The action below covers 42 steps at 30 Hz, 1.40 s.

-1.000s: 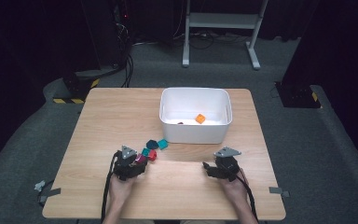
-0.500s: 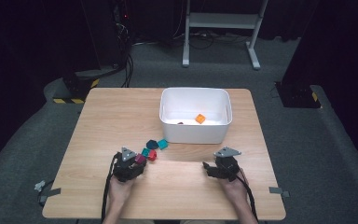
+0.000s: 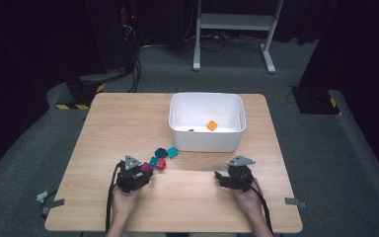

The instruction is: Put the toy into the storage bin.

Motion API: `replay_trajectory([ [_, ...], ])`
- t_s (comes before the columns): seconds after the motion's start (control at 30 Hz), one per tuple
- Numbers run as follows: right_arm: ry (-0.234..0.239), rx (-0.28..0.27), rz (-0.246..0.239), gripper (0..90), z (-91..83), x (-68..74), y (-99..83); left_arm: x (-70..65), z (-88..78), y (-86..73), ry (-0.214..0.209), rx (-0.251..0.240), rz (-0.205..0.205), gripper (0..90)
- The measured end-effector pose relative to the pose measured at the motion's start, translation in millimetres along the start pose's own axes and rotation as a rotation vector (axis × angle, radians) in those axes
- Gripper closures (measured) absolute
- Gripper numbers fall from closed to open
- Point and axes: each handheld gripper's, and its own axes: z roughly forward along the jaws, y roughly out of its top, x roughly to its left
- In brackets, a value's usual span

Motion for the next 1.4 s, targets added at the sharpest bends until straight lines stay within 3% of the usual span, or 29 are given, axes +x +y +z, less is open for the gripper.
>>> replay_trajectory([
  [0.37,0.000,0.000,0.000,31.8,0.0,0.0,0.0,5.7,-15.5,16.1,-0.013,-0.022,-0.013,57.4],
  [1.07,0.000,0.000,0.000,31.8,0.0,0.0,0.0,16.7,-39.2,65.0,-0.074,-0.096,-0.032,57.4],
  [1.4,0.000,0.000,0.000,31.8,0.0,0.0,0.0,14.6,-46.8,92.8,-0.073,-0.100,0.010,57.4],
])
